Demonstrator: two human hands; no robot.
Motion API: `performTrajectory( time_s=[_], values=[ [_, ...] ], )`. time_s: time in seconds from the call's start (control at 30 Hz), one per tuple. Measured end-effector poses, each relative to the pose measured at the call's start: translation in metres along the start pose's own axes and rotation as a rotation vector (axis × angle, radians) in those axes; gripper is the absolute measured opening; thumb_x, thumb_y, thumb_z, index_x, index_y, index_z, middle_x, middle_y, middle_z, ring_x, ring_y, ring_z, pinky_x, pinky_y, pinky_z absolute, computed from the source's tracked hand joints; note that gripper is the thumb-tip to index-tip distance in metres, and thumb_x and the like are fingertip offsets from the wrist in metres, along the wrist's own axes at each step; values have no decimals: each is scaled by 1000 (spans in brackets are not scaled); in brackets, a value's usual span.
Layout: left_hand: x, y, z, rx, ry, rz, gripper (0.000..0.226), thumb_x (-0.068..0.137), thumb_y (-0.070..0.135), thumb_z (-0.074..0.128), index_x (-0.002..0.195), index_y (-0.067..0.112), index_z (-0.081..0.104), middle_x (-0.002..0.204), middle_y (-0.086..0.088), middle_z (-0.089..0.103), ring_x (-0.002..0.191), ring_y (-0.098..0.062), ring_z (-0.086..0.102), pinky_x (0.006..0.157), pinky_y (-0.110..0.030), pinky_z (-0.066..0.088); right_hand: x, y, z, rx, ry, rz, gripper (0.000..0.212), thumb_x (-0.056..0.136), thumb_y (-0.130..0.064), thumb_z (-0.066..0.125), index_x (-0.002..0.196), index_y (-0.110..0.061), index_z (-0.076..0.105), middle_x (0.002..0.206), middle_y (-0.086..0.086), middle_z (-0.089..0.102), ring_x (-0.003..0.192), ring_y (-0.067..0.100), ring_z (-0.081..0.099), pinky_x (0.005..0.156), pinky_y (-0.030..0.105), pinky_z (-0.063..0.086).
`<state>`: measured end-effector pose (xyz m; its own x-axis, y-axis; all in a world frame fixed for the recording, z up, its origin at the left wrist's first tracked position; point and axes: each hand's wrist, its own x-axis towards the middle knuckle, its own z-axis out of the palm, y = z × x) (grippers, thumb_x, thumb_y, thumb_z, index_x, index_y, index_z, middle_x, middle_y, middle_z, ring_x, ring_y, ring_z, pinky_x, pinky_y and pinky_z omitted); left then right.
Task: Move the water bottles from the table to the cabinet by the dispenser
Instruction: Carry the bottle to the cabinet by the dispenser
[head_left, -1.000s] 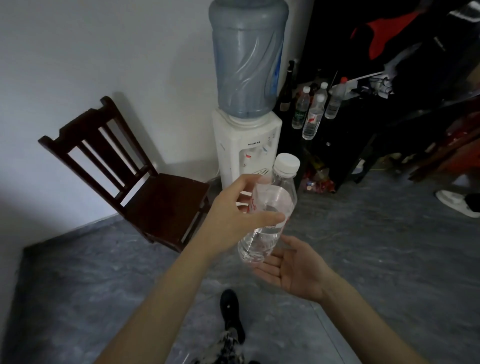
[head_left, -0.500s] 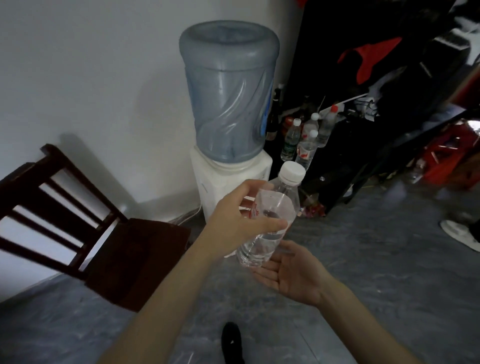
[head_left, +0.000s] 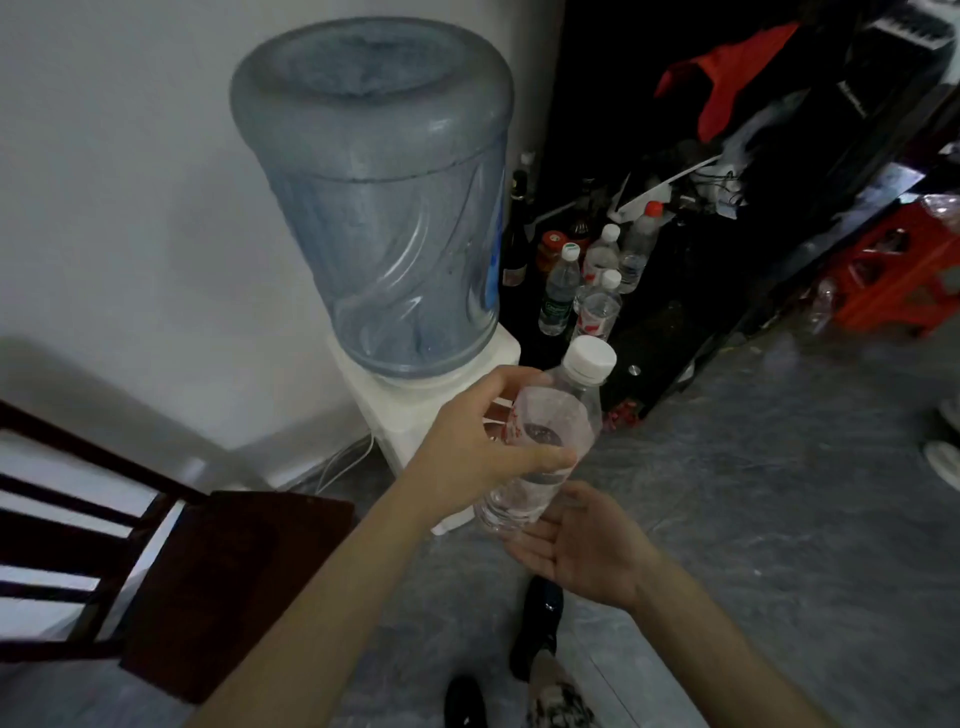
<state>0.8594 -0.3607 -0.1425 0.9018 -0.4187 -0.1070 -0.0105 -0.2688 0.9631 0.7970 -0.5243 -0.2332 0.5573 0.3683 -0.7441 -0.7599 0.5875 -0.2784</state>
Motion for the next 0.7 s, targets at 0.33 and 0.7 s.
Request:
performTrajectory(
  time_s=[0.33, 0.7],
  values=[
    [141, 3, 41, 54, -69, -40, 59, 69, 22, 93, 115, 42, 60, 106, 23, 68, 97, 9, 64, 80, -11, 50, 44, -129, -50, 30, 38, 20, 55, 99, -38, 43, 127, 6, 61, 125, 26, 65, 108, 35, 66, 89, 40, 57],
    [257, -39, 108, 92, -108, -118, 67, 69, 22, 94, 127, 31, 60, 121, 16, 68, 114, 0, 63, 98, -29, 55, 103, -235, -127, 33, 128, 58, 49, 89, -31, 49, 119, 4, 64, 113, 24, 70, 105, 34, 66, 83, 37, 57]
  ],
)
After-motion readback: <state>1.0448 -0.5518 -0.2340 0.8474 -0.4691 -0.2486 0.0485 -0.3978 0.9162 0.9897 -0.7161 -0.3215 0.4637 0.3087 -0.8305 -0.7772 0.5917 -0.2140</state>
